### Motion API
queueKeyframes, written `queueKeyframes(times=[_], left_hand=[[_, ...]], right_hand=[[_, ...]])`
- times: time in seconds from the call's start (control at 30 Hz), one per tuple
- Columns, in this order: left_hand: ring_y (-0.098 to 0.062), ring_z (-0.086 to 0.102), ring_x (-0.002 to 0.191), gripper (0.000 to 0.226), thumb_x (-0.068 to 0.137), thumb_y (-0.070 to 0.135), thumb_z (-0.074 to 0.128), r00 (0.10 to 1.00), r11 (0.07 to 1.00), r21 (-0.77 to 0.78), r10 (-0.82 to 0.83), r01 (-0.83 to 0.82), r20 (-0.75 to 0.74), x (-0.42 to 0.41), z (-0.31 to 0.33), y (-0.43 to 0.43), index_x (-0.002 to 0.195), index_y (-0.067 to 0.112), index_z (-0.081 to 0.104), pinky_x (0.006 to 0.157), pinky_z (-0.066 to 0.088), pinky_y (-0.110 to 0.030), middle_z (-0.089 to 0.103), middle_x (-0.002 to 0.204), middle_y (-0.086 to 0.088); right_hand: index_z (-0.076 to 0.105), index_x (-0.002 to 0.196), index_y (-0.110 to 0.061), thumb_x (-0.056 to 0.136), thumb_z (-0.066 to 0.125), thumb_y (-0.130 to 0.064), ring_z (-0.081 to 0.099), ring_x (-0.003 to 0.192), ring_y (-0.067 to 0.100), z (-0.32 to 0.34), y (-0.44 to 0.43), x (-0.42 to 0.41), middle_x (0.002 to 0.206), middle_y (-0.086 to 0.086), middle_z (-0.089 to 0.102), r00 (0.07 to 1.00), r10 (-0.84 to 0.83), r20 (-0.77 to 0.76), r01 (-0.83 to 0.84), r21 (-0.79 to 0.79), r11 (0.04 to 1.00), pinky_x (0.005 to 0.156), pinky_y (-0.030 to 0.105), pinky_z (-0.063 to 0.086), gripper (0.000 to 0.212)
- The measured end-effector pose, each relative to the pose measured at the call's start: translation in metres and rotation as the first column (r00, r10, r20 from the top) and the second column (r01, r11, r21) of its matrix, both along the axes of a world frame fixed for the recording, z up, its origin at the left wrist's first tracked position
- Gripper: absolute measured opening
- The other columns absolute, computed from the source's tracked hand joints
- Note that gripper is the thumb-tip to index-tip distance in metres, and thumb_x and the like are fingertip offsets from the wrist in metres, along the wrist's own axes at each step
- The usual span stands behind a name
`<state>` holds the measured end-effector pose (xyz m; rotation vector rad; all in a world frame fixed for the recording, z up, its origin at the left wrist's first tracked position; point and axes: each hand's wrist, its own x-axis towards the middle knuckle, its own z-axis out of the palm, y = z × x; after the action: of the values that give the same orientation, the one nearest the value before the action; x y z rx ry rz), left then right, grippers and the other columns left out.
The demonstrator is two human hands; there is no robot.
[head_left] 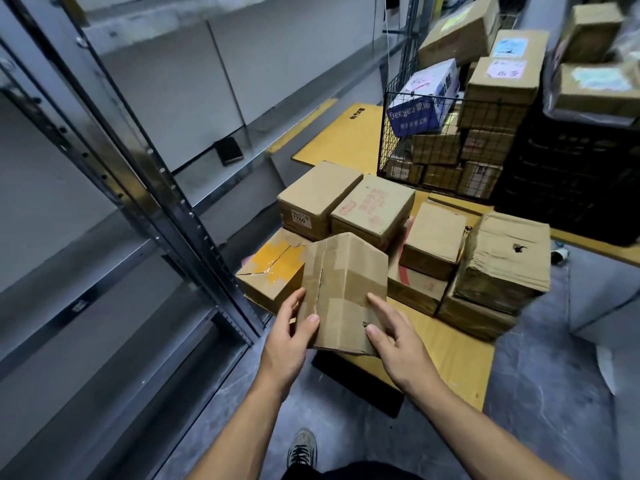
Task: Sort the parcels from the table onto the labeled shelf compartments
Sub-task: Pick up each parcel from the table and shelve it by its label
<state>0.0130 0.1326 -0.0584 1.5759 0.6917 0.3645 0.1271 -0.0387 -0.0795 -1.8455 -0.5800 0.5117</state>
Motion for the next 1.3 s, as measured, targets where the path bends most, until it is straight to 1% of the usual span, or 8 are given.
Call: queueKeyframes(times=[0.17,0.3,0.53,0.8,0.9,1.0,1.17,1.3], left_hand=[[0.017,0.044,0.116,0.056,0.084,0.05,0.06,0.997,0.925,0.379,0.004,0.024,-0.073,-0.013,0.006,-0.011,0.135,0.056,0.039,0.089,0.038,-0.01,0.046,0.126,0.033],[0.007,0.046,0.121,0.059,0.085,0.049,0.06,0.999,0.879,0.476,0.006,0.017,-0.046,-0.017,0.007,-0.023,0.141,0.047,0.041,0.092,0.041,-0.012,0.047,0.13,0.023],[-0.001,0.055,0.121,0.05,0.089,0.044,0.058,0.996,0.948,0.318,-0.017,-0.013,0.092,-0.017,0.013,-0.019,0.137,0.049,0.046,0.092,0.048,-0.018,0.058,0.133,0.016],[0.01,0.052,0.117,0.052,0.083,0.044,0.061,0.995,0.985,0.153,0.072,-0.083,0.074,-0.017,0.002,-0.015,0.133,0.045,0.046,0.086,0.047,-0.009,0.049,0.134,0.016],[-0.002,0.055,0.122,0.061,0.081,0.059,0.062,0.997,0.993,0.115,0.023,-0.031,0.068,-0.02,-0.005,-0.013,0.138,0.05,0.045,0.098,0.052,-0.035,0.054,0.138,0.013],[-0.006,0.055,0.124,0.061,0.08,0.06,0.062,0.998,0.988,0.151,0.025,-0.034,0.066,-0.022,-0.002,-0.014,0.138,0.053,0.043,0.101,0.049,-0.043,0.056,0.137,0.016],[0.002,0.051,0.123,0.06,0.079,0.058,0.06,0.997,0.957,0.284,0.049,-0.066,0.064,-0.024,0.005,-0.016,0.136,0.055,0.042,0.097,0.047,-0.029,0.052,0.134,0.025],[0.007,0.048,0.122,0.056,0.08,0.056,0.06,0.998,0.93,0.364,0.047,-0.057,0.036,-0.024,0.007,-0.016,0.133,0.06,0.041,0.093,0.045,-0.02,0.047,0.126,0.035]], right_hand=[[0.052,0.142,-0.035,0.094,0.062,-0.042,0.042,0.132,0.002,0.012,-0.002,-0.006,0.139,-0.013,0.044,0.998,-0.059,0.0,0.059,-0.043,0.997,0.096,0.0,0.027,0.049],[0.039,0.149,-0.04,0.078,0.062,-0.076,0.049,0.131,0.004,0.01,0.003,-0.017,0.145,-0.011,0.05,0.993,-0.041,-0.108,0.041,0.002,0.999,0.11,0.034,0.044,0.083],[0.052,0.134,-0.039,0.09,0.07,-0.03,0.064,0.117,0.005,0.023,0.003,-0.013,0.124,-0.02,0.068,0.967,-0.066,-0.244,0.138,0.288,0.948,0.104,0.041,0.051,0.049],[0.055,0.134,-0.025,0.088,0.076,-0.031,0.065,0.117,0.025,0.017,0.004,-0.016,0.126,0.004,0.07,0.877,-0.018,-0.481,0.232,0.388,0.892,0.096,0.051,0.053,0.051],[0.053,0.134,-0.022,0.088,0.062,-0.023,0.067,0.113,0.024,0.021,0.003,-0.016,0.125,0.007,0.07,0.846,0.027,-0.533,0.233,0.416,0.879,0.091,0.048,0.053,0.047],[0.052,0.137,-0.025,0.095,0.063,-0.026,0.063,0.121,0.024,0.022,0.002,-0.017,0.127,0.002,0.069,0.858,0.056,-0.511,0.193,0.423,0.885,0.1,0.049,0.05,0.043],[0.044,0.134,-0.055,0.101,0.057,-0.019,0.064,0.11,0.009,0.021,-0.001,-0.015,0.129,-0.005,0.056,0.963,-0.089,-0.254,0.162,0.284,0.945,0.089,0.03,0.053,0.051],[0.052,0.125,-0.056,0.101,0.055,-0.017,0.054,0.112,-0.006,0.024,-0.002,-0.013,0.127,-0.015,0.048,0.99,-0.139,-0.038,0.143,0.157,0.977,0.102,0.026,0.046,0.046]])
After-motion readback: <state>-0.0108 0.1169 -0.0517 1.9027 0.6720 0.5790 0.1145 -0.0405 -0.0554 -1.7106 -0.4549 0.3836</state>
